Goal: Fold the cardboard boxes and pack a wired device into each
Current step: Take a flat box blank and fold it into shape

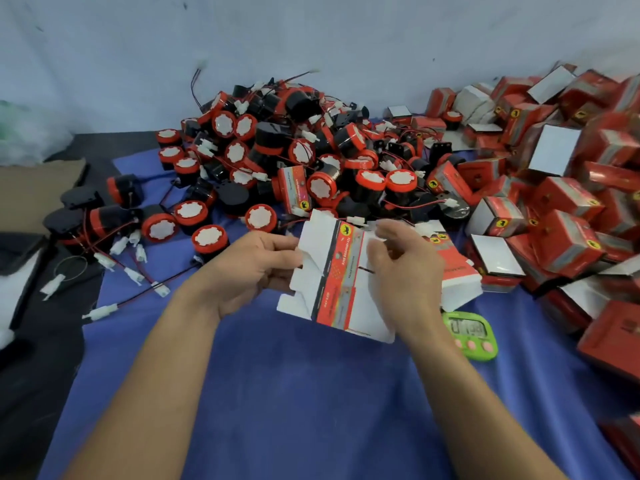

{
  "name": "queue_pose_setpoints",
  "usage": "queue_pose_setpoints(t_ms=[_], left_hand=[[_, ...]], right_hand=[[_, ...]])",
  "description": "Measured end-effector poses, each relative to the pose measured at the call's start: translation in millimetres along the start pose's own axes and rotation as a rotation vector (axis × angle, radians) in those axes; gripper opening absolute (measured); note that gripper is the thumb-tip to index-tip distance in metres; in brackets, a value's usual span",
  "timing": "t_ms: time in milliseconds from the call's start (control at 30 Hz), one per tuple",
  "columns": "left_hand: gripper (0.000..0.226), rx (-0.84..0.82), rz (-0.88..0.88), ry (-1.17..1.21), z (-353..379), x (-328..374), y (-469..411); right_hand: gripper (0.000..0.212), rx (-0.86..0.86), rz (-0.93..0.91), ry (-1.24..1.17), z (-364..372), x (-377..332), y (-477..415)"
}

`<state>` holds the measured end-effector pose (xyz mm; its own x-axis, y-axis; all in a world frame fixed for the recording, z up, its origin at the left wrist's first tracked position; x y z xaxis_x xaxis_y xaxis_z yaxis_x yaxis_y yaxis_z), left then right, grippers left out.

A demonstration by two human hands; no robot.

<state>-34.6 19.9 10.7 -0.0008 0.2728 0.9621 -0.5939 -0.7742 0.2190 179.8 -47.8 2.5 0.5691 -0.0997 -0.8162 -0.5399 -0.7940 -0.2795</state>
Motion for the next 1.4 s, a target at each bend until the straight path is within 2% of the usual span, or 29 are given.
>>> queue_pose_setpoints(t_ms=[67, 100, 167, 200, 267, 333, 467, 600, 767, 900, 1000, 1067, 1167, 1200, 1233, 1300, 1400], left_hand=[[0.023, 0.009, -0.003, 0.005, -1.3, -6.2, -3.3], [0.024, 0.035, 0.008, 0.011, -0.7, -8.1, -5.9], [0.028, 0.092, 0.031, 0.044, 3.2, -9.3, -10.3], [0.028, 0.106, 0.042, 0.057, 5.4, -9.3, -11.6], [0.028, 0.099, 0.063, 0.058, 10.6, -8.6, -11.6], [0.03, 0.088, 0.082, 0.06, 13.7, -7.9, -11.3], [0.031, 0.096, 0.104, 0.066, 16.5, -4.5, -9.8], [0.027, 0.134, 0.141, -0.012, 22.5, 5.8, -7.3], [0.024, 0.165, 0.171, -0.146, 34.1, 9.2, -4.0], [0.028, 0.28, 0.217, -0.176, 33.5, 15.8, -1.2], [0.025, 0.392, 0.246, -0.211, 27.2, 16.7, -1.3], [0.019, 0.356, 0.298, -0.204, 30.5, 18.7, -1.4], [0.013, 0.124, 0.333, -0.138, 39.8, 21.6, 1.7], [0.01, 0.069, 0.329, -0.204, 41.2, 23.3, 3.2], [0.016, 0.048, 0.329, -0.296, 40.2, 23.9, 3.6], [0.034, 0.087, 0.361, -0.374, 41.0, 24.8, 4.6], [0.036, 0.209, 0.419, -0.223, 50.6, 20.3, 1.4]], right_hand=[[0.043, 0.079, -0.135, 0.132, 4.0, -6.1, 8.9], [0.045, 0.106, -0.252, 0.165, 5.9, -10.6, 15.0], [0.035, 0.081, -0.464, 0.182, 11.9, -17.1, 29.9], [0.03, 0.0, -0.492, 0.162, 15.6, -18.8, 35.9], [0.042, -0.212, -0.436, 0.145, 22.2, -21.3, 43.0], [0.051, -0.298, -0.43, 0.179, 24.0, -22.0, 43.2], [0.048, -0.304, -0.484, 0.124, 23.6, -21.7, 39.7], [0.037, -0.271, -0.506, 0.099, 22.0, -23.4, 37.3], [0.036, -0.285, -0.51, 0.069, 15.4, -22.0, 35.8], [0.029, -0.282, -0.413, -0.134, 8.4, -24.7, 33.8], [0.016, -0.258, -0.311, -0.424, 4.9, -25.1, 31.3], [0.014, -0.218, -0.297, -0.561, 2.3, -24.8, 27.8], [0.01, -0.19, -0.241, -0.699, 0.2, -21.7, 19.7], [0.01, -0.191, -0.203, -0.752, 0.6, -19.2, 16.8], [0.012, -0.192, -0.163, -0.797, 0.8, -16.4, 14.6], [0.013, -0.204, -0.075, -0.873, 2.9, -13.2, 12.8], [0.01, -0.221, 0.036, -0.92, 7.8, -11.0, 13.0]])
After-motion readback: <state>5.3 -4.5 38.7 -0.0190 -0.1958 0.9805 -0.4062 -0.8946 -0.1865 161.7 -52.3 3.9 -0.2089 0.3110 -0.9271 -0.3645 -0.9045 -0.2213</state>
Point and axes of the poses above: each hand's wrist, its own y-axis away from the middle knuckle, its own z-axis out of the palm, x = y × z, the point moved 3 cm from there along -y, towards the middle knuckle, and after that the axes turned 6 degrees about y, right-handed, at the moved point
